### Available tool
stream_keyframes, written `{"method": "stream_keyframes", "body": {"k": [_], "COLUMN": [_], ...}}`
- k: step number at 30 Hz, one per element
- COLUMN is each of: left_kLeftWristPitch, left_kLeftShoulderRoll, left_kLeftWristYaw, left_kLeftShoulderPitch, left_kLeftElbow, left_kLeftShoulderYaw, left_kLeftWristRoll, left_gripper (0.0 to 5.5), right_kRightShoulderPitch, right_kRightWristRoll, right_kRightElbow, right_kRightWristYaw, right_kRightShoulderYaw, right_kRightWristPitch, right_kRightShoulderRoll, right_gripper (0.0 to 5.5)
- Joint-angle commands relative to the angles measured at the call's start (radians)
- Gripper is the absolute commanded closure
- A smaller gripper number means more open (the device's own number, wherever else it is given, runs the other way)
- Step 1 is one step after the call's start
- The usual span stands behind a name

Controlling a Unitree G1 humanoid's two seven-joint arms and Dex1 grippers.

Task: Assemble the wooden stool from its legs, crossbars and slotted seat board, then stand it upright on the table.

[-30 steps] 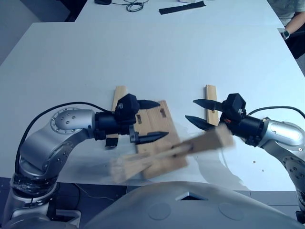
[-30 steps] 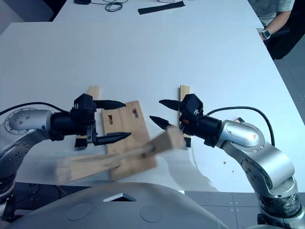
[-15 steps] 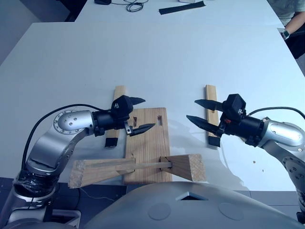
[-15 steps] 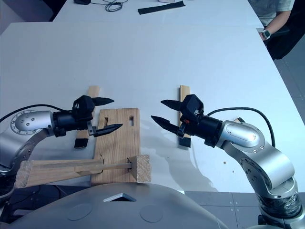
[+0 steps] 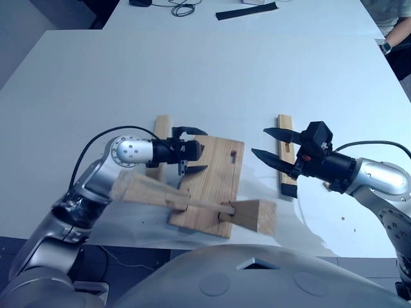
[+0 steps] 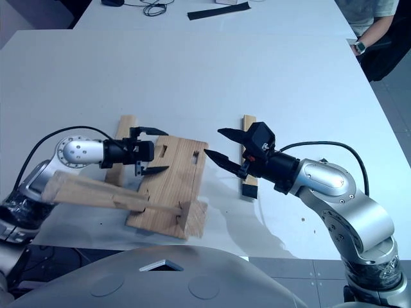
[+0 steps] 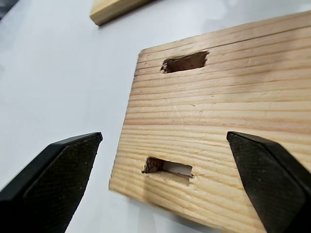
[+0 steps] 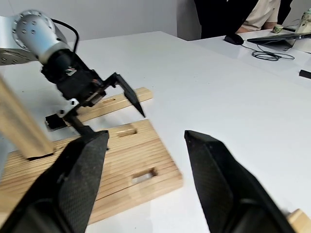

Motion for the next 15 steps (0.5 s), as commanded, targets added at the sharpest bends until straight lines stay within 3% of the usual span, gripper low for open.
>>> {"method": "stream_keyframes", "body": {"k": [1,9,15], "left_kLeftWristPitch": [0.05,0.082,0.084], "left_kLeftShoulderRoll": [-0.057,-0.216,-0.315], "left_kLeftWristYaw": [0.04,0.154,0.343], "left_kLeftShoulderPitch": [-0.038,-0.178,-0.232], "left_kLeftElbow": [0.152,0.371,0.559], "left_kLeftShoulderYaw": [-0.034,-0.011,0.048], "left_kLeftWristRoll": [0.088,0.104,0.123], "left_gripper": [0.72,0.72,0.72], "right_kRightShoulderPitch": [-0.01,-0.041,-0.121], "right_kRightWristRoll": [-0.026,-0.149,-0.219], "right_kRightElbow": [-0.004,0.076,0.15], "right_kRightWristYaw": [-0.011,-0.058,-0.207], "right_kRightShoulderYaw": [0.011,0.042,0.007], "right_kRightWristPitch": [-0.003,-0.04,-0.066], "right_kRightShoulderRoll": [0.0,0.026,0.157], "right_gripper": [2.61,2.61,2.61]}}
